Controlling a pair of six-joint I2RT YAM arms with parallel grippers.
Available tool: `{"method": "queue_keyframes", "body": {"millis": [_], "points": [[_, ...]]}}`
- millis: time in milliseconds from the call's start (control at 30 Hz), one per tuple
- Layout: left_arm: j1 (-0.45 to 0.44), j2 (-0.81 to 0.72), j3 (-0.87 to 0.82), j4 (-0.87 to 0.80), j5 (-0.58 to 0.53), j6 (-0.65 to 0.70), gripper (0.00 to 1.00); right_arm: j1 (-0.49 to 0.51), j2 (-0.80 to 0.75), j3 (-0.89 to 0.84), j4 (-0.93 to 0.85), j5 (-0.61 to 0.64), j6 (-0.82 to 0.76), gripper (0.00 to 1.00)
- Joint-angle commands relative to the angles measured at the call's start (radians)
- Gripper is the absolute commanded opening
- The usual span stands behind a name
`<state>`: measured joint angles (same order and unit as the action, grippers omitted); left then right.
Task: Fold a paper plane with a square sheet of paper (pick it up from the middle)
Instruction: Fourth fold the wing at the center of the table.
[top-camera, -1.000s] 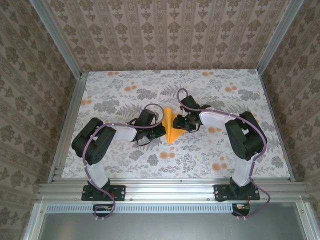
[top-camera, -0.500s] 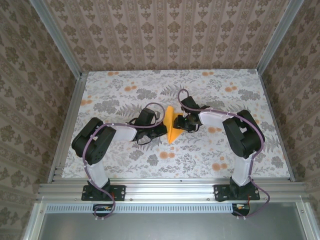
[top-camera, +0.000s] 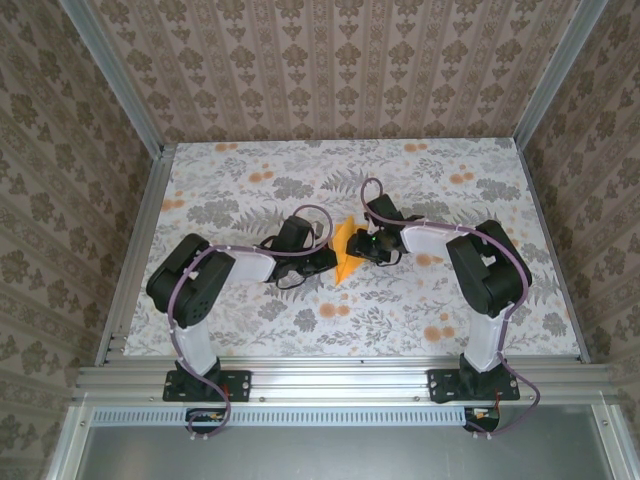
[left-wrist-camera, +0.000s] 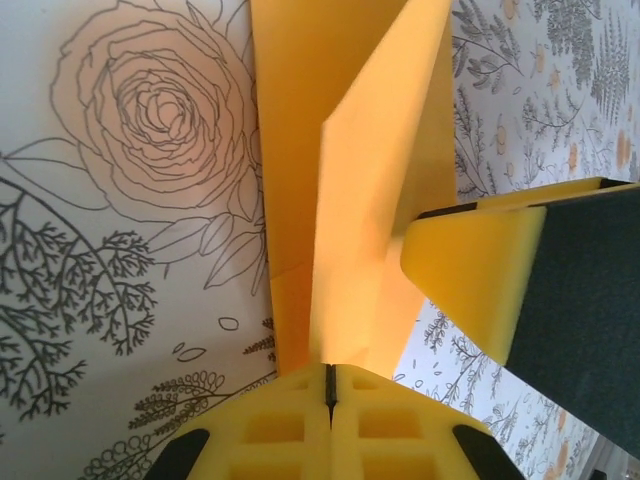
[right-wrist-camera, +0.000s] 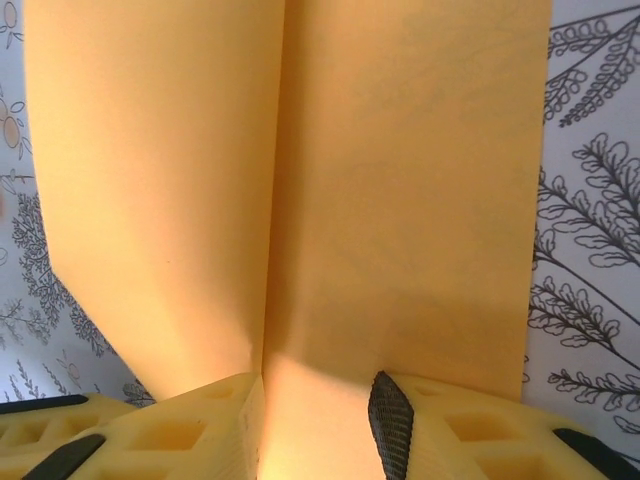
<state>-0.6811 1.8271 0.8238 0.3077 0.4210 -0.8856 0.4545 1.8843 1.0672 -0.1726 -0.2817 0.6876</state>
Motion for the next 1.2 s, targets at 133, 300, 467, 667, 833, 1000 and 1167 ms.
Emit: {"method": "queue_keyframes", "body": {"millis": [133,300,467,667,833,1000,1167], "points": [[-0.007,0.027,0.050,-0.058,-0.026,0.027,0.00,-0.002,0.052,-0.079,-0.055,0.027,-0.006,0.44],[-0.008,0.030,0.063,-0.072,-0.030,0.036,0.00,0.000,0.063,-0.068,-0.098,0.072,-0.017,0.51],[-0.007,0.032,0.066,-0.079,-0.029,0.037,0.00,0.009,0.103,-0.019,-0.186,0.137,-0.024,0.51],[-0.007,0.034,0.064,-0.086,-0.034,0.038,0.00,0.027,0.143,0.025,-0.252,0.192,-0.027,0.51],[-0.008,0.038,0.060,-0.083,-0.036,0.037,0.00,0.042,0.168,0.050,-0.298,0.237,-0.027,0.51],[-0.007,0.043,0.063,-0.084,-0.039,0.037,0.00,0.055,0.189,0.069,-0.328,0.268,-0.028,0.51],[-0.007,0.038,0.057,-0.078,-0.039,0.034,0.00,0.062,0.208,0.080,-0.352,0.292,-0.024,0.51]]}}
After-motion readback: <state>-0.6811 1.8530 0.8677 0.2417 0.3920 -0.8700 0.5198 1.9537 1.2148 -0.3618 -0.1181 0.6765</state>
